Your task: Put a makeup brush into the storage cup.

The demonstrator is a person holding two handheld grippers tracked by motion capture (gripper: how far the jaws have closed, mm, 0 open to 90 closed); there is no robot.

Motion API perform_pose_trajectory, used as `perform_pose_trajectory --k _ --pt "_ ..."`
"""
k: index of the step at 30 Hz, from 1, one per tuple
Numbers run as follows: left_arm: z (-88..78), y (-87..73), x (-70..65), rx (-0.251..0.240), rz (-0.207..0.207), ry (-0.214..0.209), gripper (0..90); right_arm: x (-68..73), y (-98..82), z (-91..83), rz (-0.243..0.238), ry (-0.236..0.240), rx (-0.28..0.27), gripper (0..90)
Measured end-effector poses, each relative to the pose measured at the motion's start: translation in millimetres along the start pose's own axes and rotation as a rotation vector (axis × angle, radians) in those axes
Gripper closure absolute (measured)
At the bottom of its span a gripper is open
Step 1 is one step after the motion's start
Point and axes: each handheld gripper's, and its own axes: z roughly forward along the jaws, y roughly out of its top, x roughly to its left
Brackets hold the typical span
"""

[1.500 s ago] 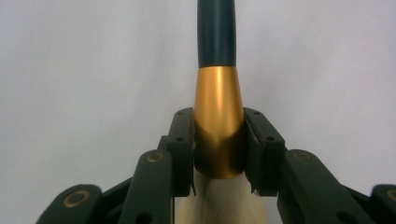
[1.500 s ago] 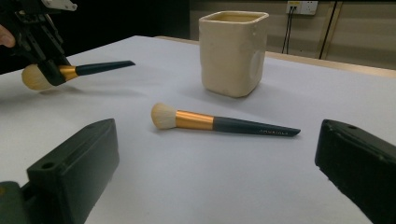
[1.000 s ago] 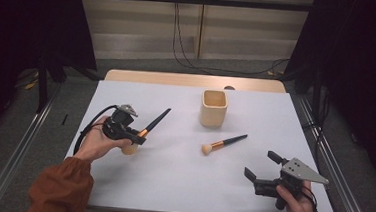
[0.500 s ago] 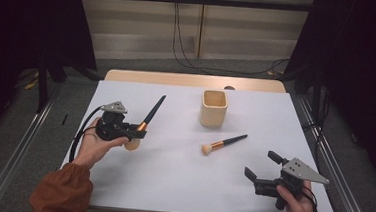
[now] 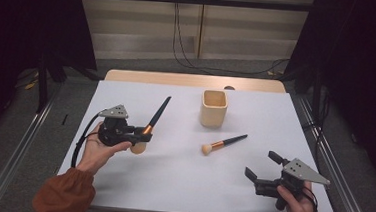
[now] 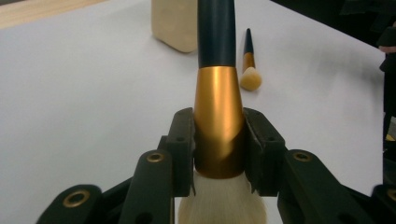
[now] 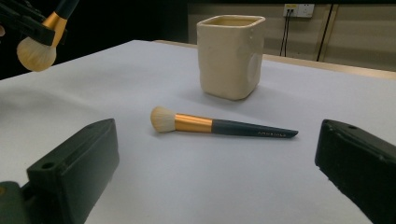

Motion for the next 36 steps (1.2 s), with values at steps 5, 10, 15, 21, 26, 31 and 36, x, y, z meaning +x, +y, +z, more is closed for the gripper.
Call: perform_pose_trajectory --k 5,10,15,21,26,31,36 --pt "6.1 1.4 -7.8 0.013 0.034 -0.026 66.6 0.8 0.1 0.3 -0.004 0.003 0.001 0.0" --pt "14.5 5.6 -19.2 0.015 0.059 -0.070 66.6 0.0 -0.1 0.4 -0.001 0.004 0.004 0.0" --pt "20.7 7.2 -24.3 0.028 0.073 -0.078 66.6 0.3 0.1 0.7 0.001 0.008 0.004 0.0" --pt "23.4 11.4 -29.7 0.033 0.060 -0.125 66.7 -0.4 0.7 5.4 -0.019 0.024 0.020 0.0" --pt "30.4 14.4 -37.1 0.057 0.080 -0.146 66.7 0.9 2.6 9.8 -0.021 0.051 0.015 0.0" --pt "40.5 18.8 -46.9 0.083 0.104 -0.192 66.6 7.1 9.8 13.4 -0.021 0.084 0.001 0.0" --pt "48.8 24.5 -59.9 0.131 0.138 -0.246 66.7 12.8 15.8 17.1 -0.041 0.124 -0.007 0.0"
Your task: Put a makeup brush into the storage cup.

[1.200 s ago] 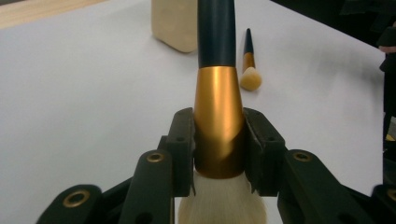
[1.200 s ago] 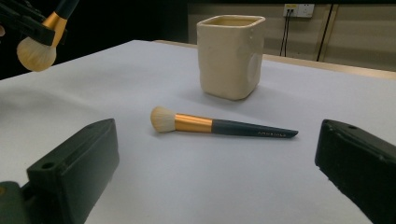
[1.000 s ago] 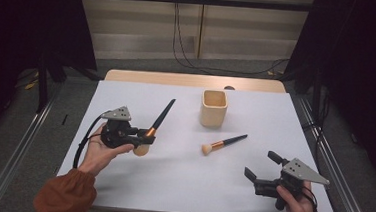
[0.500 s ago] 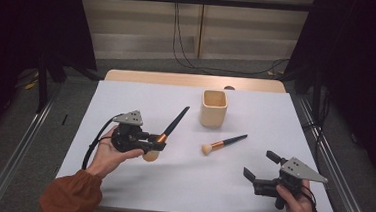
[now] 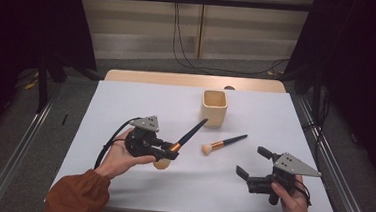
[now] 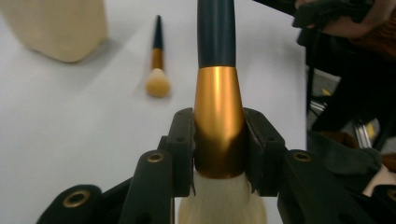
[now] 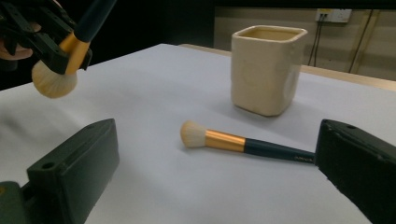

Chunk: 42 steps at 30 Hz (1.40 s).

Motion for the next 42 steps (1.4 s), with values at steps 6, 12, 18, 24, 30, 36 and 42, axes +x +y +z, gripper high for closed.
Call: perform_pose_trajectory --k 6,12,18,24,30,36,42 --pt "7.1 4.1 -8.9 0.051 0.012 -0.032 66.7 8.4 4.6 8.3 -0.029 0.073 0.003 0.0" --pt "12.8 7.9 -14.6 0.104 0.033 -0.052 66.7 17.0 8.5 18.1 -0.028 0.117 0.025 0.4" --pt "13.4 12.2 -15.4 0.146 0.050 -0.065 66.6 20.4 16.7 26.6 -0.024 0.175 0.032 0.0" --pt "16.3 17.7 -18.8 0.199 0.074 -0.071 66.6 22.1 25.5 34.4 -0.039 0.206 0.049 0.0" --pt "20.0 22.8 -19.6 0.257 0.066 -0.074 66.6 23.5 30.2 38.3 -0.053 0.245 0.082 0.0" --pt "23.3 27.7 -20.8 0.324 0.077 -0.085 66.6 21.8 33.4 42.1 -0.058 0.319 0.227 0.5" --pt "28.3 32.6 -22.4 0.400 0.084 -0.084 66.6 21.5 37.3 44.9 -0.061 0.332 0.267 0.5"
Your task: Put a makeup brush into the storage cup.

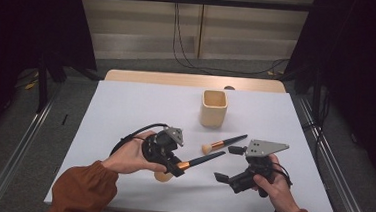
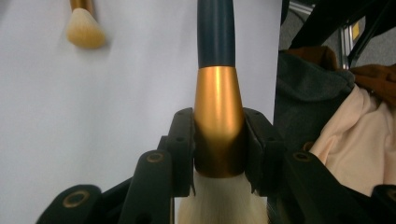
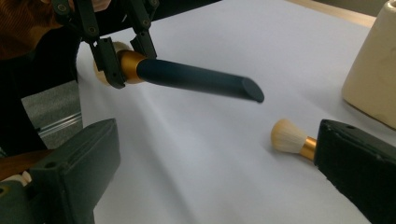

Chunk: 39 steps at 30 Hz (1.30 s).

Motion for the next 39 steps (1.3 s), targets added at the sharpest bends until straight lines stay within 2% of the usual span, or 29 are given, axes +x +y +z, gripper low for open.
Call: perform_pose_trajectory --k 5,9,11,14,19,24,31,33,34,35,36,38,39 --pt "0.4 4.4 0.4 0.060 0.029 0.001 66.6 -1.9 5.0 5.2 -0.009 0.040 0.093 0.6" --pt "3.7 4.9 2.6 0.106 0.024 -0.012 66.6 -0.9 6.4 10.9 -0.032 0.053 0.161 0.8" --pt "7.3 4.2 3.2 0.118 0.016 0.002 66.6 -0.3 6.6 14.0 -0.053 0.051 0.197 1.0" --pt "10.9 4.3 3.7 0.147 0.018 0.000 66.6 1.9 5.0 20.4 -0.082 0.048 0.268 1.8" --pt "13.6 5.9 4.2 0.192 0.026 0.001 66.6 3.0 5.1 29.3 -0.130 0.076 0.352 2.7" --pt "15.3 6.7 4.7 0.215 0.017 0.000 66.6 2.4 7.9 36.2 -0.142 0.110 0.433 3.0" --pt "17.9 6.9 6.2 0.255 0.042 -0.001 66.6 -2.0 11.7 43.3 -0.147 0.159 0.513 4.3" --pt "19.0 6.5 6.6 0.261 0.048 -0.009 66.5 -2.8 13.6 46.6 -0.143 0.144 0.526 3.1" --pt "19.8 6.5 6.6 0.264 0.051 -0.001 66.6 -3.4 14.8 48.0 -0.131 0.146 0.538 3.2" --pt "19.8 6.8 7.5 0.274 0.055 -0.013 66.6 -4.2 16.0 49.9 -0.133 0.160 0.550 3.6" --pt "20.8 6.6 7.2 0.270 0.052 0.000 66.5 -4.6 17.3 51.3 -0.138 0.158 0.560 3.9" --pt "21.4 7.2 8.6 0.274 0.055 -0.005 66.6 -4.8 19.5 53.9 -0.130 0.160 0.572 3.4" --pt "23.1 6.9 7.2 0.267 0.045 0.011 66.5 -5.1 20.6 55.5 -0.131 0.159 0.577 3.8"
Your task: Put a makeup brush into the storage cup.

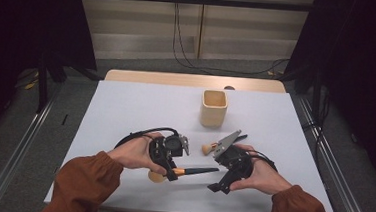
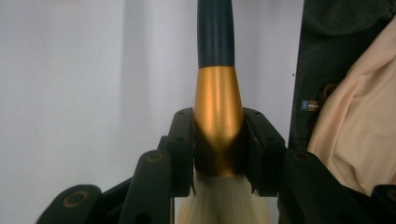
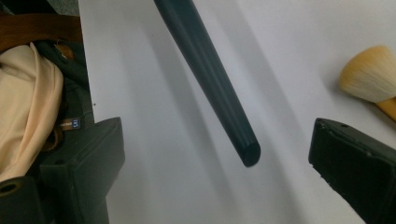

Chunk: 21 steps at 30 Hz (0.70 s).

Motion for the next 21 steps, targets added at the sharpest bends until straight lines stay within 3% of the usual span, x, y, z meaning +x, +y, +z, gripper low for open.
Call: perform_pose_trajectory --k 5,11,15,20,21 --pt "4.3 2.7 -1.4 0.015 0.018 -0.009 66.5 0.5 5.8 7.8 -0.035 0.009 0.034 7.8" --pt "7.1 3.9 -0.6 0.005 0.012 -0.020 66.5 -1.6 9.2 9.1 -0.059 0.016 -0.008 15.3" --pt "7.1 3.8 0.2 0.009 0.013 -0.014 66.5 -1.6 10.2 10.4 -0.064 0.035 0.008 17.0" --pt "9.7 4.6 -0.2 -0.010 -0.006 -0.021 66.5 -1.2 15.2 12.3 -0.091 0.029 -0.011 21.3" --pt "9.0 5.1 1.3 0.004 0.014 -0.021 66.5 -0.9 16.3 13.1 -0.087 0.029 -0.006 21.3"
